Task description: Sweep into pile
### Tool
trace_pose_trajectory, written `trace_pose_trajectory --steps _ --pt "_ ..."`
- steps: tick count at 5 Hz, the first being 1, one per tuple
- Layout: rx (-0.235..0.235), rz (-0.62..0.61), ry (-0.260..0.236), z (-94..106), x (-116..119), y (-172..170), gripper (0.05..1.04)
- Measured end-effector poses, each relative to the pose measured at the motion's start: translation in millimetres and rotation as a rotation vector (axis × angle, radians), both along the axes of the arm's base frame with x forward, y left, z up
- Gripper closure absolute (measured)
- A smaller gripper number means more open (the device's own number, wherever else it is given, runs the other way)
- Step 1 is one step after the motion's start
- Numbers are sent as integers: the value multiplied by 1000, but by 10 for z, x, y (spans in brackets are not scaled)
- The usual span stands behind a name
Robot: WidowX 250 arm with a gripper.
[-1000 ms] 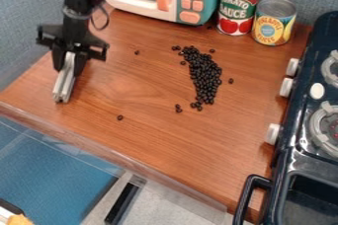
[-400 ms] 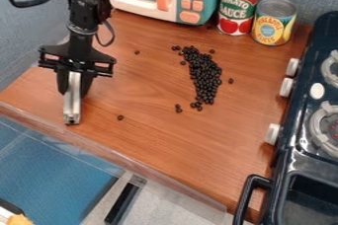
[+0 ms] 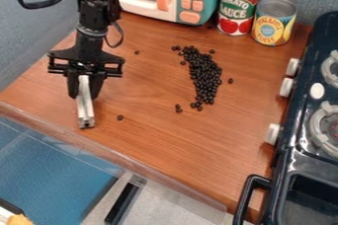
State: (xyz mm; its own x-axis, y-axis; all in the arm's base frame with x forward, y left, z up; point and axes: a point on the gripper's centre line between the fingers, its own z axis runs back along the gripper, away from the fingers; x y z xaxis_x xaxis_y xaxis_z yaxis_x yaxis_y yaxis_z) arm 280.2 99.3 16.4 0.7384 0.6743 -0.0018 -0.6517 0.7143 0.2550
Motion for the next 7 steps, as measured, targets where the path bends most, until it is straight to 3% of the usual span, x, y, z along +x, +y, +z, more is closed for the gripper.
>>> trace_pose_trajectory --steps 3,7 --pt "6 32 -58 -35 49 -294 722" --pt "-112 53 -109 -4 376 -1114 729"
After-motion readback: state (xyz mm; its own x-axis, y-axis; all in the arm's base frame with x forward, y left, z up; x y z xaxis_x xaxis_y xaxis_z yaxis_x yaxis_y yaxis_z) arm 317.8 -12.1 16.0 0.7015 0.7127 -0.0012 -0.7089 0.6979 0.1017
